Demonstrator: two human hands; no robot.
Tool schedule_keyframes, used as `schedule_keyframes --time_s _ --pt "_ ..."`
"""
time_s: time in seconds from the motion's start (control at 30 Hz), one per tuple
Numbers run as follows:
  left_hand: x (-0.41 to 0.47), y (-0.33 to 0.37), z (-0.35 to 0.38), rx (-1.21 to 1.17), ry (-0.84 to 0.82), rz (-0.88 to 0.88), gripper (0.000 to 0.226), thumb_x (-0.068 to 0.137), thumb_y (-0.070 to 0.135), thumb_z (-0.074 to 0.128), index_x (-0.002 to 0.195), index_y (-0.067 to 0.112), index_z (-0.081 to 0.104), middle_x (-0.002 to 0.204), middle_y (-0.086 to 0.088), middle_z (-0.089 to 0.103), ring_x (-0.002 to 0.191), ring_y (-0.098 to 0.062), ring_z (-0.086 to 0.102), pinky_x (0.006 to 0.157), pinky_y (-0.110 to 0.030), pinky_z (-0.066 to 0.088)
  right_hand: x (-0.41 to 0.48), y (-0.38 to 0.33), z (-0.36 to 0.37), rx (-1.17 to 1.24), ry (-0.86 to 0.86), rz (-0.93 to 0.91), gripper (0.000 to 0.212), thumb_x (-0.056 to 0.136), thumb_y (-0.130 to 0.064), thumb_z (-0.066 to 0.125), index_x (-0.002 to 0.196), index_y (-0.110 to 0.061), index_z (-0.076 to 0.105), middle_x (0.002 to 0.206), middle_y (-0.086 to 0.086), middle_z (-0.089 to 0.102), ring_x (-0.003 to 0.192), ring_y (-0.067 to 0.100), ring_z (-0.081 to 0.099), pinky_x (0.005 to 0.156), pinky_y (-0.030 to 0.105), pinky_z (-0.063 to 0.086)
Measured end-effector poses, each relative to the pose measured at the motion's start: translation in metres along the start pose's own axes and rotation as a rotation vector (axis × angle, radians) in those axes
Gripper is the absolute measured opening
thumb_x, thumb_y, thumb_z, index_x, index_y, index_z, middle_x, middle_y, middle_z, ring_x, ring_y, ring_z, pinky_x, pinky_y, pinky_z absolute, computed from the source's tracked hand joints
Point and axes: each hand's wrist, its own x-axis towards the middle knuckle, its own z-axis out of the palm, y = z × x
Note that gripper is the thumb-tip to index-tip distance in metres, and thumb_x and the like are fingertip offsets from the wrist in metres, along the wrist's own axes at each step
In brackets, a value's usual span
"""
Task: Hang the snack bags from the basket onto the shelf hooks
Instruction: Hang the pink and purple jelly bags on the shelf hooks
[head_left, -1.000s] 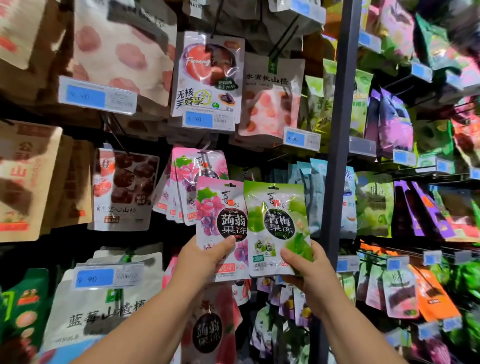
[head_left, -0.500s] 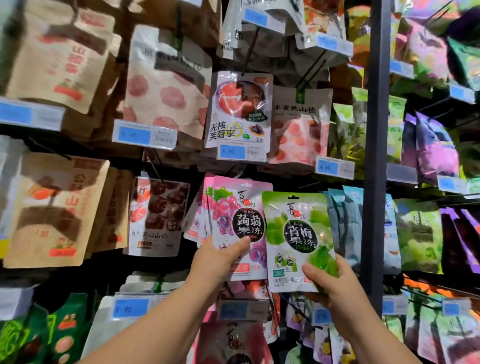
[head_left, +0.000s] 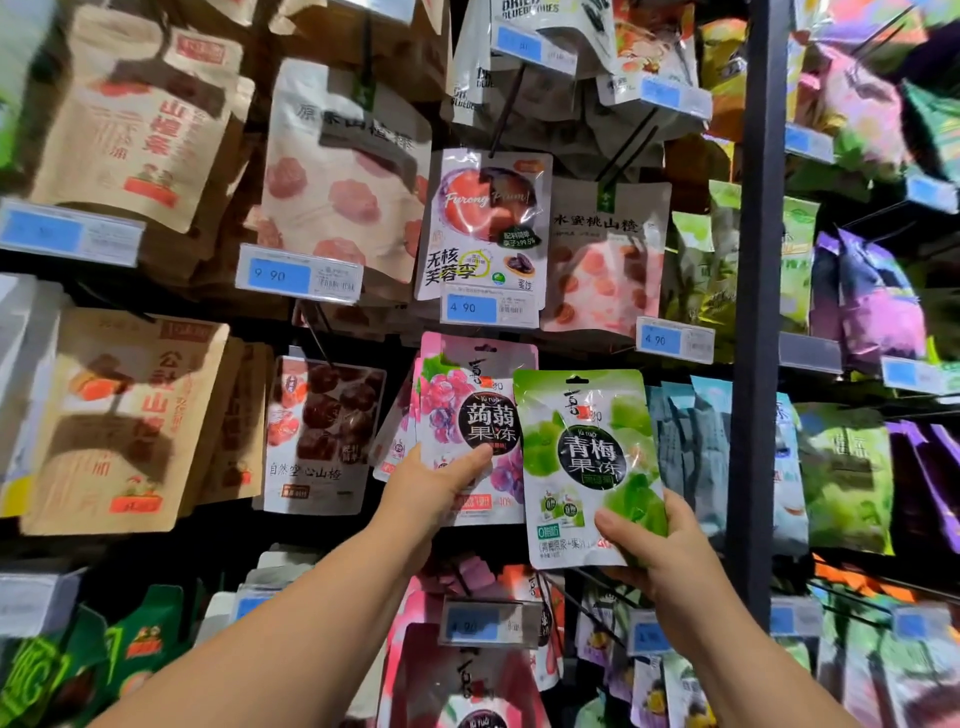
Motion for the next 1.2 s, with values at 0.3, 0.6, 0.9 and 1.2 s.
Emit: schedule_keyframes --time_s 0.3,0.6,0.9,1.2 --pt "0.012 0.001 0.003 -0.032 -0.01 -0.026 0.008 0.084 0.013 0.075 0.09 0.015 0.071 0.088 -0.01 0.076 0.084 -0.025 0.071 0.088 -0.047 0.055 0.004 0.005 0.001 0.003 -0.003 -0.002 0.05 0.077 -0.008 0.079 0.119 -0.023 0.057 0.097 0.001 0.076 0.085 0.02 0.075 0.065 0.034 0.059" --pt "0.018 -0.009 -0.004 0.02 0.036 -0.046 0.015 0.083 0.013 0.076 0.096 0.015 0.069 0.084 -0.004 0.077 0.078 -0.015 0.074 0.07 -0.03 0.058 0.006 0.007 0.001 0.012 -0.02 -0.008 0.047 0.079 -0.004 0.077 0.117 -0.02 0.056 0.093 0.002 0.076 0.08 0.018 0.075 0.059 0.028 0.058" --pt "0.031 -0.023 -0.015 0.272 0.206 -0.06 0.101 0.046 0.069 0.083 0.125 0.011 0.06 0.112 -0.005 0.072 0.098 -0.021 0.07 0.091 -0.042 0.056 0.01 0.012 0.008 0.028 0.001 0.004 0.047 0.079 -0.004 0.077 0.121 -0.016 0.057 0.096 0.003 0.076 0.08 0.016 0.075 0.058 0.027 0.057" --pt "0.027 -0.023 -0.016 0.378 0.254 -0.095 0.099 0.052 0.076 0.076 0.126 0.014 0.057 0.122 -0.006 0.066 0.107 -0.028 0.064 0.094 -0.042 0.052 0.013 0.018 0.01 0.04 0.007 0.015 0.045 0.079 -0.003 0.077 0.118 -0.017 0.057 0.1 0.008 0.076 0.086 0.024 0.075 0.065 0.037 0.059"
